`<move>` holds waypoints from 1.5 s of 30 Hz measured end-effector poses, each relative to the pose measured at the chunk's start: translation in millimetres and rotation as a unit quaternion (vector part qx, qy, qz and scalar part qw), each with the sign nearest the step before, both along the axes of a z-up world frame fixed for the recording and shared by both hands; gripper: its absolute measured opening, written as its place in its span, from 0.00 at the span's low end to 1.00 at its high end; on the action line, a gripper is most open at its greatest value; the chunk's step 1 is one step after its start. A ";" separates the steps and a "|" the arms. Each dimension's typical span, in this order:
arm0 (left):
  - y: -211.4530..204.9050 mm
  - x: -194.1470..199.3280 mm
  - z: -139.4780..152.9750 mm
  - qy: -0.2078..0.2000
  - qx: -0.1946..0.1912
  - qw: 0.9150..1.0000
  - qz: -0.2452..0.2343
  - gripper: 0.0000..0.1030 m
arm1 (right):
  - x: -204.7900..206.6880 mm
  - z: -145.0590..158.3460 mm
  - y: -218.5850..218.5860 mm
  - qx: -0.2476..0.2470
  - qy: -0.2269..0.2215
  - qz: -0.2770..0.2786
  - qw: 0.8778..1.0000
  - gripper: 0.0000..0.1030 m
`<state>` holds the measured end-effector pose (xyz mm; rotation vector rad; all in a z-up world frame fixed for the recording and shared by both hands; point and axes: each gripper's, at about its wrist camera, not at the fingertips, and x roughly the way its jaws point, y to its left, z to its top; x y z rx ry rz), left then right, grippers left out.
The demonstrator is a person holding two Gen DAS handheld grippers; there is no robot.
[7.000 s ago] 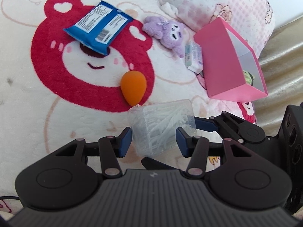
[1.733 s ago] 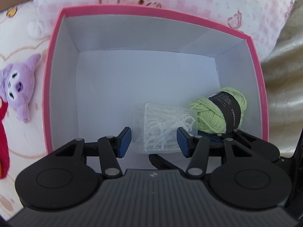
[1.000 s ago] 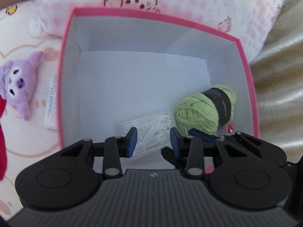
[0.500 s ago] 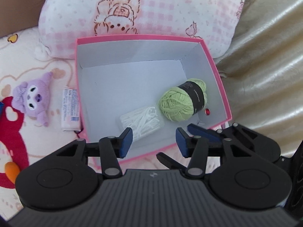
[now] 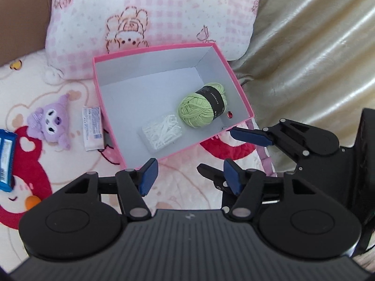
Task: Organize objects
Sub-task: 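Withdraw the left tool up from the pink box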
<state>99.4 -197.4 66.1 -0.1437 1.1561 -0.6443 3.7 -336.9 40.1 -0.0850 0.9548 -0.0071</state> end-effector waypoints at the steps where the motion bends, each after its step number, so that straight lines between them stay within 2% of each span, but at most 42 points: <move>1: 1.5 -2.5 3.1 -0.003 0.000 1.000 -0.003 0.62 | -1.7 2.6 1.5 0.002 -0.001 -0.001 1.000 0.64; 6: 10.5 -11.9 14.7 -0.020 0.014 1.000 -0.017 0.72 | -6.7 14.4 11.4 0.014 0.005 0.006 1.000 0.64; 12: 32.9 -22.5 19.5 -0.032 0.037 0.999 -0.018 0.73 | -9.6 33.1 31.0 -0.008 0.013 0.028 1.000 0.64; 17: 64.5 -34.7 27.3 -0.054 0.040 0.998 -0.007 0.73 | -7.2 46.6 47.2 0.010 0.022 0.044 0.999 0.65; 21: 88.9 -44.8 31.5 -0.079 0.066 0.994 0.019 0.73 | -5.2 53.4 69.6 0.019 0.017 0.074 0.997 0.65; 25: 112.7 -52.9 34.0 -0.102 0.078 0.991 0.023 0.73 | -0.3 53.4 99.0 0.001 0.016 0.110 0.994 0.65; 30: 140.9 -51.9 29.2 -0.086 0.080 0.993 0.025 0.73 | 6.3 53.5 133.7 -0.002 0.021 0.151 0.988 0.65; 32: 150.6 -49.1 24.6 -0.077 0.083 0.993 0.029 0.76 | 9.2 53.2 147.0 -0.003 0.023 0.168 0.986 0.65; 35: 167.9 -44.0 14.6 -0.052 0.058 0.996 0.042 0.78 | 14.3 48.6 164.9 0.000 0.030 0.194 0.980 0.65; 42: 196.1 -39.2 -16.1 -0.046 0.045 0.997 0.049 0.80 | 30.9 22.3 187.4 0.052 0.035 0.212 0.975 0.64; 43: 199.7 -38.4 -20.7 -0.045 0.043 0.997 0.048 0.80 | 32.4 17.9 191.8 0.049 0.034 0.211 0.976 0.64; 45: 207.2 -36.2 -29.5 -0.044 0.039 0.997 0.054 0.80 | 34.5 8.6 204.2 0.012 0.032 0.212 0.977 0.65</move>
